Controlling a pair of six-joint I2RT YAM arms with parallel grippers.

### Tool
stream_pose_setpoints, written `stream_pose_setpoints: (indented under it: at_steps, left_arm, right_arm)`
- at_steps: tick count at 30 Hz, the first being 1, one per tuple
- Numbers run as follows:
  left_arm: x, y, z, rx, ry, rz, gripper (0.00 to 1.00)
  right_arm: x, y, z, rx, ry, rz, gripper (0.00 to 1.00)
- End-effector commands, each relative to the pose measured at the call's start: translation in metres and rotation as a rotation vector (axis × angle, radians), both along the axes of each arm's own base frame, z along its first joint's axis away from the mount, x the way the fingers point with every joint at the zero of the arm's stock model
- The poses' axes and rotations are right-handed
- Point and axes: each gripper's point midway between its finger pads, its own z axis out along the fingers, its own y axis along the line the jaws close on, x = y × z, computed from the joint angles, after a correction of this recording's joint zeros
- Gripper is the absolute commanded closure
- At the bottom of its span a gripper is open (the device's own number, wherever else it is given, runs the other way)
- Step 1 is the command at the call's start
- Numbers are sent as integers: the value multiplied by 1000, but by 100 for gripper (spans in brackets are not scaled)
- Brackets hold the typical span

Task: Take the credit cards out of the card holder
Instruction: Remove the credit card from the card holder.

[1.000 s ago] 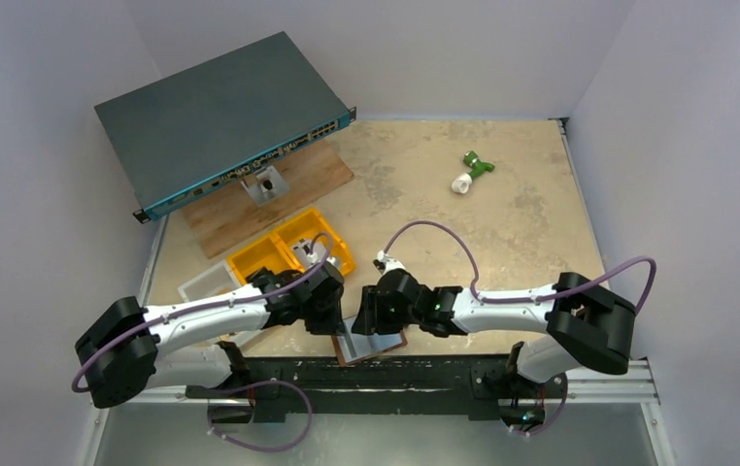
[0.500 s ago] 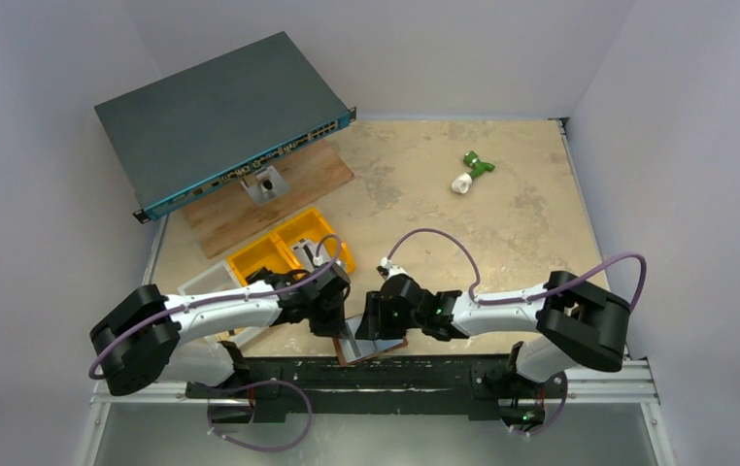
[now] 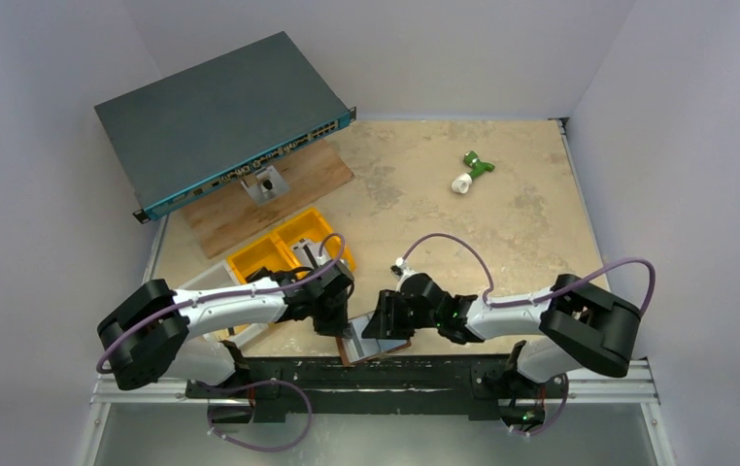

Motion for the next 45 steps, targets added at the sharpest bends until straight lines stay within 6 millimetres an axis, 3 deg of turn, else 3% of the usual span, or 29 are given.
stream_pose_setpoints:
  at_steps: [1, 13, 27, 45]
  left_arm:
    - [-3, 16, -16, 79, 12, 27, 100]
    - [-7, 21, -23, 96, 25, 36, 100]
    - [-10, 30, -26, 136, 36, 37, 100]
    - [-10, 37, -29, 178, 35, 34, 100]
  right_arm:
    - [-3, 3, 17, 132, 15, 28, 62]
    - [-8, 3, 28, 302, 92, 14, 80]
    - [1, -10, 20, 291, 107, -61, 100]
    - [12, -36, 2, 158, 87, -180, 100]
